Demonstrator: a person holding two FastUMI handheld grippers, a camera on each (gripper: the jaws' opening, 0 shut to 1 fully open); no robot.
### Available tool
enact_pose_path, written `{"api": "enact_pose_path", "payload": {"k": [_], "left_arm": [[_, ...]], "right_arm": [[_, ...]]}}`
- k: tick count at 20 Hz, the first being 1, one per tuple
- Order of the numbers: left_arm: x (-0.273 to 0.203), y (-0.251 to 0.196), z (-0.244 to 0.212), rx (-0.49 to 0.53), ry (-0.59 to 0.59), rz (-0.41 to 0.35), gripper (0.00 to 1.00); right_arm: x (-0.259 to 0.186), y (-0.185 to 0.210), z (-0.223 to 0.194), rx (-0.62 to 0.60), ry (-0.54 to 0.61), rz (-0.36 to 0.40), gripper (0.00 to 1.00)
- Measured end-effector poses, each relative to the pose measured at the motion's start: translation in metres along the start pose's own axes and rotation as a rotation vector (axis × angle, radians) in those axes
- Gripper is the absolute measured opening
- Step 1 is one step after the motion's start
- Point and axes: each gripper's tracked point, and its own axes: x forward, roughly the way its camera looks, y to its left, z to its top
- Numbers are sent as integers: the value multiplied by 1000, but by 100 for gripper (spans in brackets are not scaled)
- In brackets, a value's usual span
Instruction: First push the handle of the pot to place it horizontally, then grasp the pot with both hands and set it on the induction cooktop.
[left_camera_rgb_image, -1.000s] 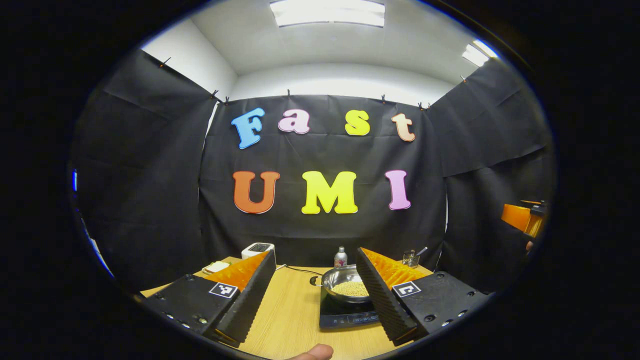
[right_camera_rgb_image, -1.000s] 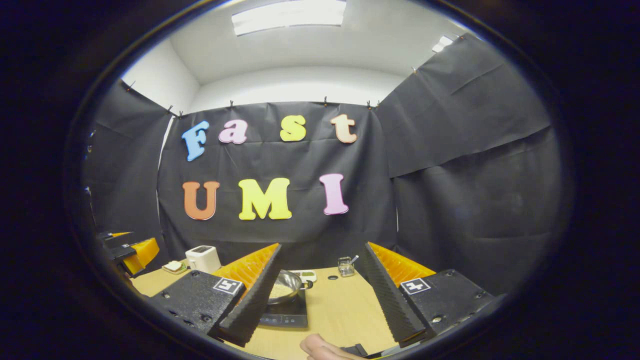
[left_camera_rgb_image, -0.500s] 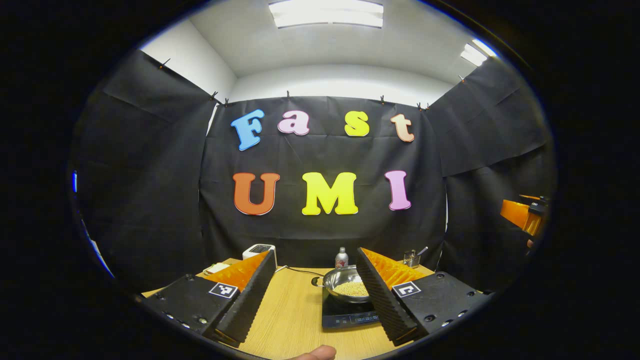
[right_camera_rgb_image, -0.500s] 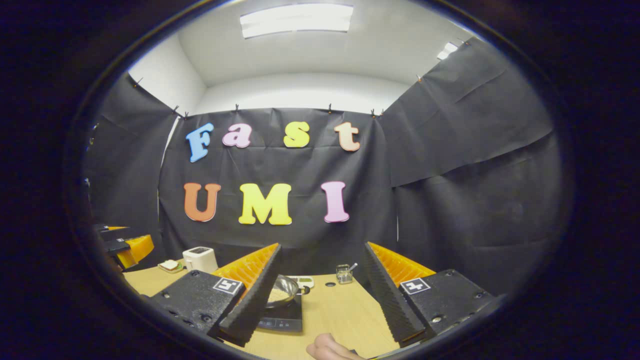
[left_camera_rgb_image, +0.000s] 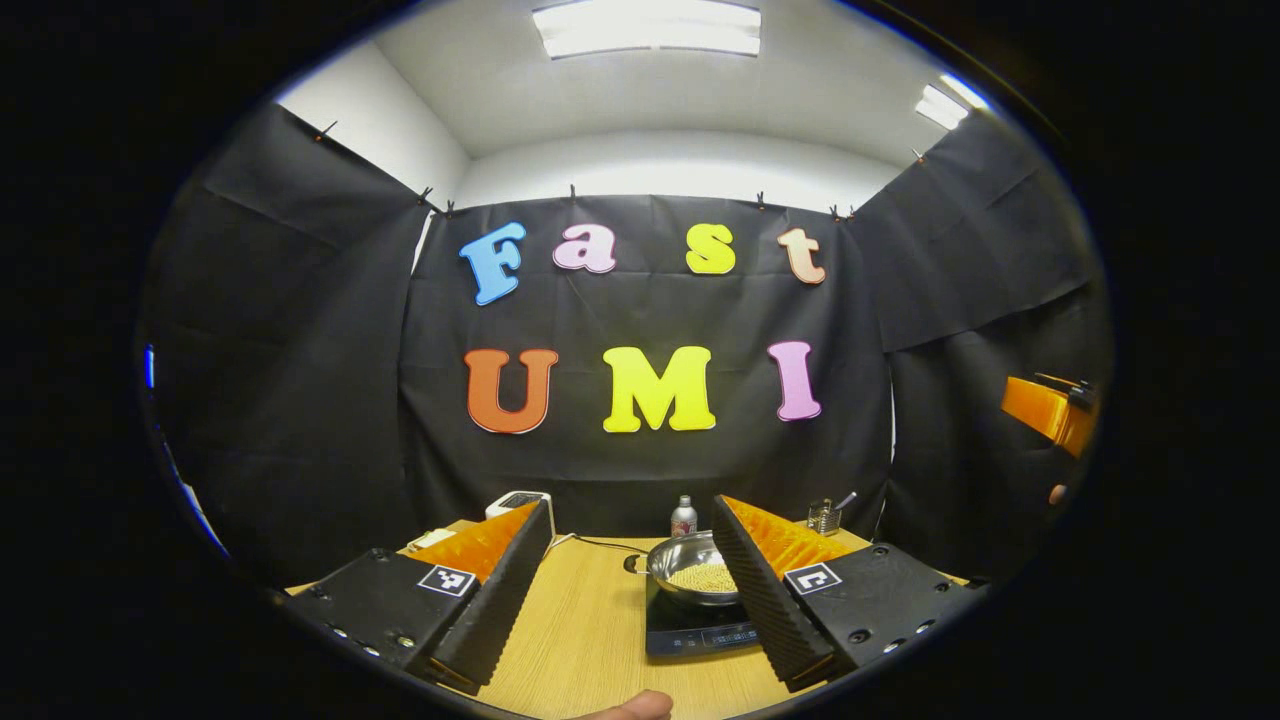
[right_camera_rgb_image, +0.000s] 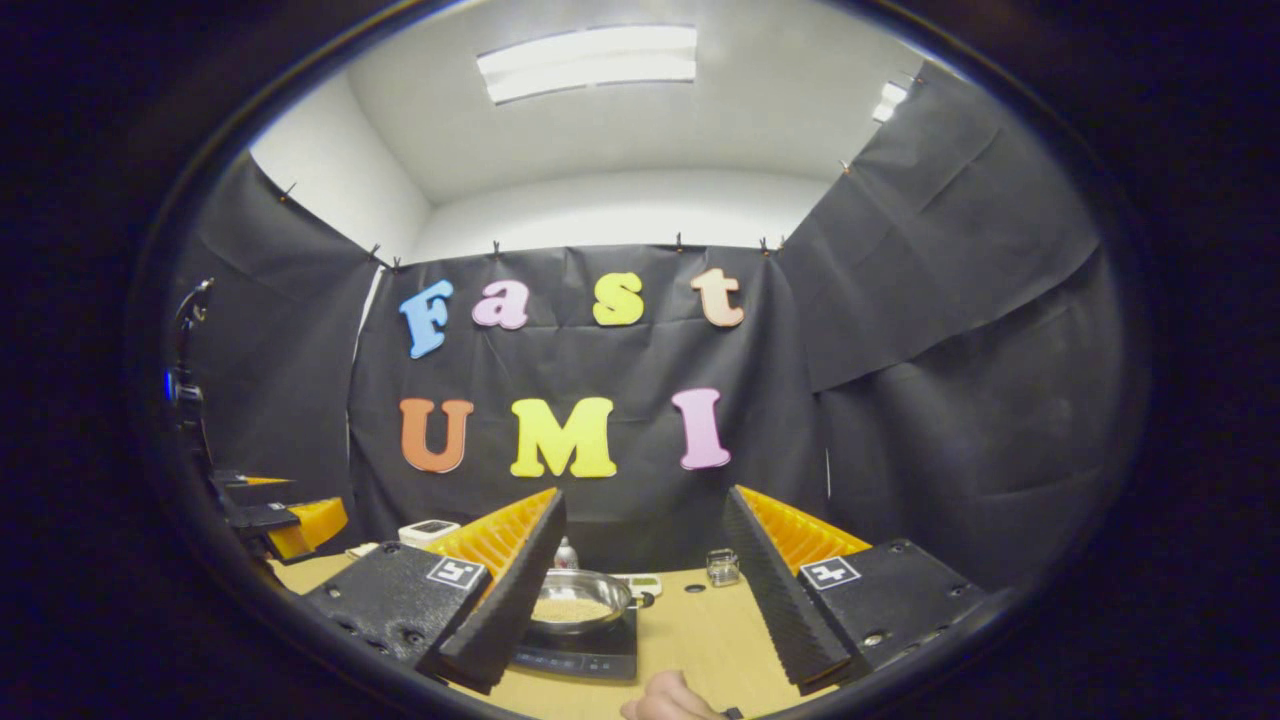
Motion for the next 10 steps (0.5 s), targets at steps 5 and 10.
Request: {"api": "enact_pose_path", "payload": {"k": [5,10], "left_arm": [[1,2,-3,0,17,-2,96],[-2,1,-5,-2,25,0,96]], "right_arm": [[2,-3,-16,-35,46,-14,98],[7,-10,-32,-51,87,-39,98]]}}
